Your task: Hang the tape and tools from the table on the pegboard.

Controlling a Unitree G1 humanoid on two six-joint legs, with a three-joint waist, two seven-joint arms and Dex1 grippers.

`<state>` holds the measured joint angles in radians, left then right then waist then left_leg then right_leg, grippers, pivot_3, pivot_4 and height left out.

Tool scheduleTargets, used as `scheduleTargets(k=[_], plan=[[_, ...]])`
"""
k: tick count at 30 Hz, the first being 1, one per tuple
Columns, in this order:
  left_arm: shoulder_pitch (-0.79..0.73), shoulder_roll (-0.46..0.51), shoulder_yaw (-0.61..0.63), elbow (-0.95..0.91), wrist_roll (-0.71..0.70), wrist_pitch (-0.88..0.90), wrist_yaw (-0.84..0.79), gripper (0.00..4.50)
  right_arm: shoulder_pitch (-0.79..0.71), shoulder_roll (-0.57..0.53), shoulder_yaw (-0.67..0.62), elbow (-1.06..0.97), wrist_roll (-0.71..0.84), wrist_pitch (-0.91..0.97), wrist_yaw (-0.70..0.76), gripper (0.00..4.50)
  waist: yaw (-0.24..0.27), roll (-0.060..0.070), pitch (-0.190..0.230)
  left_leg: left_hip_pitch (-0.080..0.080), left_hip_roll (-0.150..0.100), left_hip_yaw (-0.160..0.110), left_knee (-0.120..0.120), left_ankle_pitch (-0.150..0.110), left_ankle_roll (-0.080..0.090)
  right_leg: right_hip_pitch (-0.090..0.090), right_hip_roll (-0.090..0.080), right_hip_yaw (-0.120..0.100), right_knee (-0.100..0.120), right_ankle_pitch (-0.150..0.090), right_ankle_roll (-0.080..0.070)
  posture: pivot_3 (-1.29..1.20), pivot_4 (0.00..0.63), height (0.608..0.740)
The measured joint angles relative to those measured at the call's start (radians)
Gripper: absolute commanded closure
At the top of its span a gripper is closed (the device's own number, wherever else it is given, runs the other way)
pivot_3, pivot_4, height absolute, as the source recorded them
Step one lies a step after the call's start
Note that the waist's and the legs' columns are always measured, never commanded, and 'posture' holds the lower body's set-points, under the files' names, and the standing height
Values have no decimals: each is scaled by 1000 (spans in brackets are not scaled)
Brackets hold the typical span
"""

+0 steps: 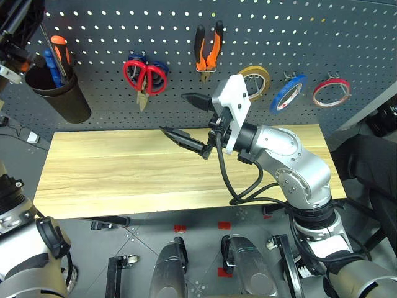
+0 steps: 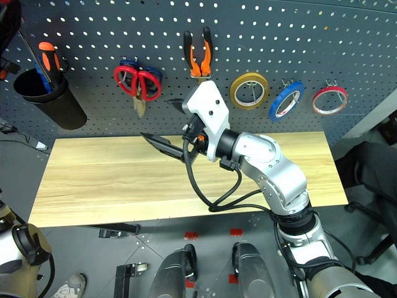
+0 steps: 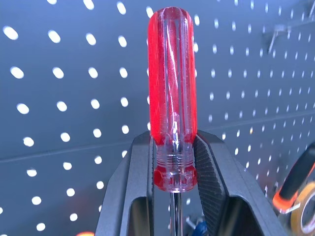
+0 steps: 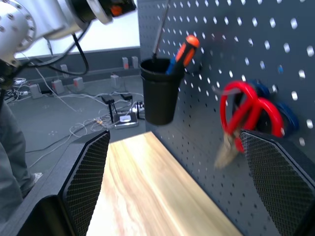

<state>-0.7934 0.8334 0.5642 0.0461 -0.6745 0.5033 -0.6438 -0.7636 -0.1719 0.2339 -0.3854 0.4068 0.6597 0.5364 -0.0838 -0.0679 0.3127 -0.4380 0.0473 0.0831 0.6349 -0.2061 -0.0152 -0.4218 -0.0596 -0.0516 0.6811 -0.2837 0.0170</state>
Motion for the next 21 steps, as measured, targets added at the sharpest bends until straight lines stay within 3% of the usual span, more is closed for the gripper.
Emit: scheduleTargets(k=[6,11,20,21], plan=[[5,7,-54,102,203,-222,75,3688,0,4,-8,15,0,-2,-11,0,0,-1,-11,0,1,0,3,0,0,0,1,1,2,1,-1,-122,184,740],[-8,-42,-114,248,342,-421,149,3688,-5,18,-7,26,0,-7,-11,0,4,-1,-18,0,1,0,6,0,0,1,1,1,4,1,-1,-127,185,740],[-6,-129,-154,395,430,-605,227,3688,-16,27,-5,34,0,-15,6,0,3,-1,-22,-1,1,-1,11,-1,1,0,1,1,11,1,-1,-139,185,740],[0,-141,-157,395,431,-612,242,3338,-16,27,-5,34,0,-15,6,0,2,-1,-23,-1,1,0,11,-1,1,0,1,1,12,1,-1,-144,186,740]])
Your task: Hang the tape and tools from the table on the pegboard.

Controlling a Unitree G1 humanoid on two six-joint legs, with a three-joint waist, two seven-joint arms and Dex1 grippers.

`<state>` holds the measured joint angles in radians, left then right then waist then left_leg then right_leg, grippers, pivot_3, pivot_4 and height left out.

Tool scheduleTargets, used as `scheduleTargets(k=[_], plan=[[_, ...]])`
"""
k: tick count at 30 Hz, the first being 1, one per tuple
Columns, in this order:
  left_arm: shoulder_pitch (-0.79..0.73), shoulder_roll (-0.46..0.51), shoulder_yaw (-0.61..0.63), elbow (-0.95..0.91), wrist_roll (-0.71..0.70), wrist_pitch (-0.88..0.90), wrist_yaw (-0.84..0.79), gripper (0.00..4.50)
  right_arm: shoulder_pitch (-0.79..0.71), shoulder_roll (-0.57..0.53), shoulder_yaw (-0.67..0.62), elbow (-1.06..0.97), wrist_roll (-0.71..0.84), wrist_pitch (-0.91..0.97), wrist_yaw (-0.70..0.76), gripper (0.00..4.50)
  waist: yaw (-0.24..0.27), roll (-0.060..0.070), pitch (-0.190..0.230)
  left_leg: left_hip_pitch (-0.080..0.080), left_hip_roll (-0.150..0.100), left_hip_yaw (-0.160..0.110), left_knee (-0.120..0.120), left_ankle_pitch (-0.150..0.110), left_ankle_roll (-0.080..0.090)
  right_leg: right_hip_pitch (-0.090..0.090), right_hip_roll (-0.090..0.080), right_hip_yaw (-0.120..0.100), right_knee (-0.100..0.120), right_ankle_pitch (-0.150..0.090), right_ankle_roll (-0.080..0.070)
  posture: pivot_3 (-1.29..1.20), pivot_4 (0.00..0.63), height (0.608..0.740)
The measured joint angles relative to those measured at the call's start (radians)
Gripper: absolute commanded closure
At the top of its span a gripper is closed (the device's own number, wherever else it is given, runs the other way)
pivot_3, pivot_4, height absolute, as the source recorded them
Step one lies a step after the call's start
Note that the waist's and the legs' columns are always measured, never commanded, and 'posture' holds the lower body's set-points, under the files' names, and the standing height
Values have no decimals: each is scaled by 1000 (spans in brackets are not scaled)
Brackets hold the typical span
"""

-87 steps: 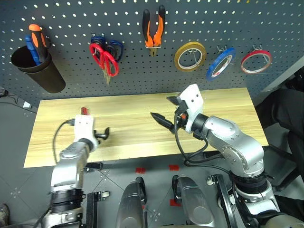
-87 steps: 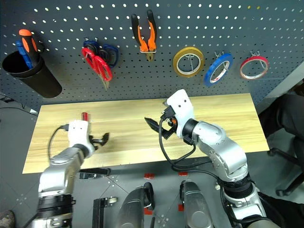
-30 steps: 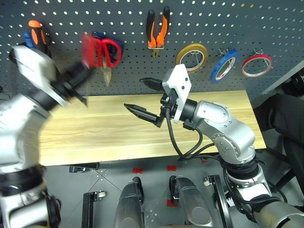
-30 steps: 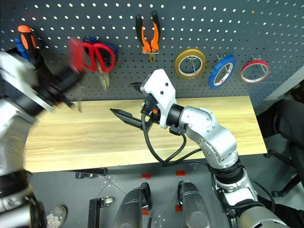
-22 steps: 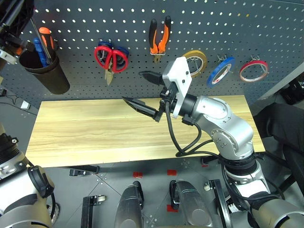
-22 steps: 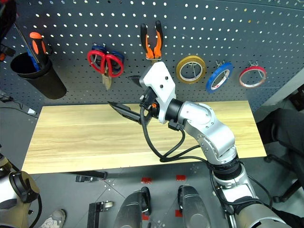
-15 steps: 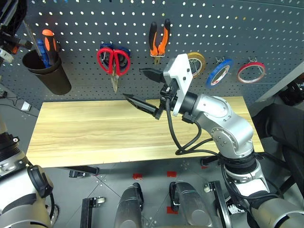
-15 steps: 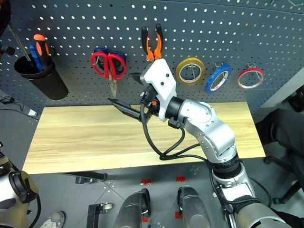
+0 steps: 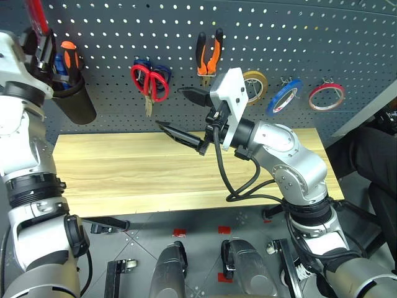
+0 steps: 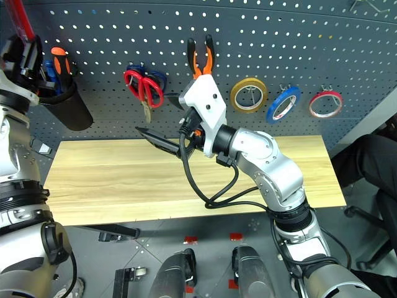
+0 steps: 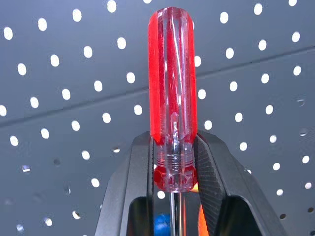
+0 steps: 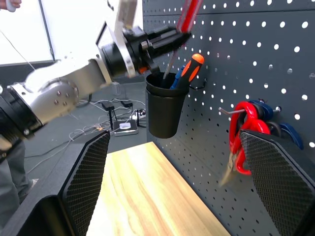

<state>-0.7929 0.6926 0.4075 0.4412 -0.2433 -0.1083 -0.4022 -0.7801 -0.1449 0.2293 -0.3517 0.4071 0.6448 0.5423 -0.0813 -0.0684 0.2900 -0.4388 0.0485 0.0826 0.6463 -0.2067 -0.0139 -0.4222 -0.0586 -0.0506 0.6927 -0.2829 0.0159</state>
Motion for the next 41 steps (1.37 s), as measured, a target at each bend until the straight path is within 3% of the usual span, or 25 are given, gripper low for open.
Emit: scheduleTargets(k=[10,14,19,23,27,36,41], plan=[[108,-46,71,-136,-18,-43,146,392,2,-10,0,0,0,0,2,0,-2,-1,-11,1,0,-1,1,0,0,0,0,3,4,0,0,-138,177,740],[151,-54,3,-273,16,-30,141,392,7,-16,0,0,0,-5,4,0,1,0,-24,1,-1,-1,1,0,0,1,-1,3,4,0,0,-135,176,740],[271,-90,-129,-444,-1,148,69,392,30,-36,0,-1,-1,-16,7,0,-1,1,-41,5,-1,0,1,0,1,3,-1,5,5,0,0,-132,172,740],[373,-180,-118,-465,-17,350,193,392,116,-86,-15,-7,-11,-31,7,0,-7,1,-48,6,2,0,0,0,1,2,3,7,6,1,-2,-133,169,740],[455,-188,-93,-482,39,476,305,392,228,-114,-41,10,-68,-81,-33,0,-5,2,-50,6,2,0,0,0,1,2,4,8,6,2,-3,-126,161,740],[561,-236,-25,-438,-7,437,267,392,473,-68,-160,266,-316,-441,-317,0,3,5,-82,7,0,1,0,0,1,3,3,9,5,2,-3,-124,141,740],[593,-279,-31,-415,14,399,275,392,553,-71,-239,435,-354,-550,-399,0,2,6,-99,8,1,1,0,0,1,4,4,10,5,3,-4,-116,125,740]])
